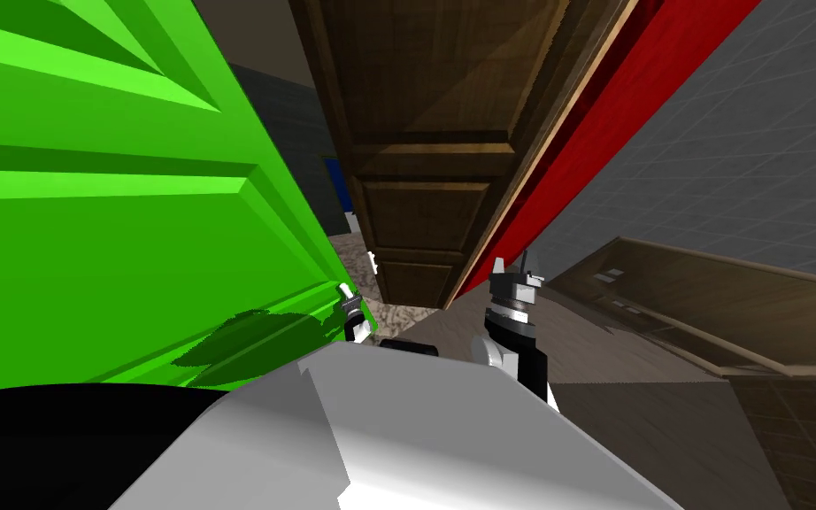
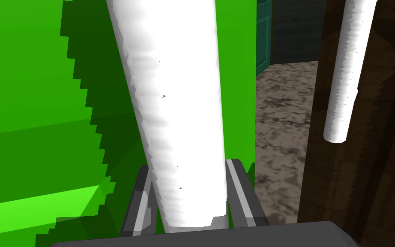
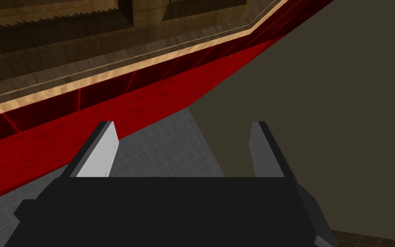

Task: Push the door open

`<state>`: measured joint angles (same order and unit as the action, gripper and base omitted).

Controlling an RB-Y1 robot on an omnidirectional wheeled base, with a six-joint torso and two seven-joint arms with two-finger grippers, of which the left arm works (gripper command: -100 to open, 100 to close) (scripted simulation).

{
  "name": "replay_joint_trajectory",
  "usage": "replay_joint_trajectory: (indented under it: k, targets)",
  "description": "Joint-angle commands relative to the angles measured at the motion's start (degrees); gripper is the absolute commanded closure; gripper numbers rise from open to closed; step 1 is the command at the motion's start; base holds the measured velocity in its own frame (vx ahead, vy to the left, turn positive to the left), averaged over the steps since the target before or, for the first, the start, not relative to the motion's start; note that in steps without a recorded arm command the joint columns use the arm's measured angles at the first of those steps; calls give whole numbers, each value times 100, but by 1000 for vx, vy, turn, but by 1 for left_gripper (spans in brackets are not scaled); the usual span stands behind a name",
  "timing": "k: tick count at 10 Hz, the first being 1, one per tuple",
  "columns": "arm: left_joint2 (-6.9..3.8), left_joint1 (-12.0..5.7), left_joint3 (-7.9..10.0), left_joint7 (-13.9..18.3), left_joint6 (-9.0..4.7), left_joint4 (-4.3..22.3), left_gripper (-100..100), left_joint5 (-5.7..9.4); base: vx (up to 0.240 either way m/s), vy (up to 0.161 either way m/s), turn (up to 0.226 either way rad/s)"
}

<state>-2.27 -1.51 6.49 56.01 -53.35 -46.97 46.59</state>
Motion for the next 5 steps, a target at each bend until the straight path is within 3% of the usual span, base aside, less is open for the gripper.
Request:
replay_joint_trajectory:
  k: [1, 5]
  targets:
    - [-110, -47, 57, 108, -224, 209, 100, -5, 33, 31, 8]
    - [-117, -111, 333, 7, -342, 276, 100, 178, 68, 41, -47]
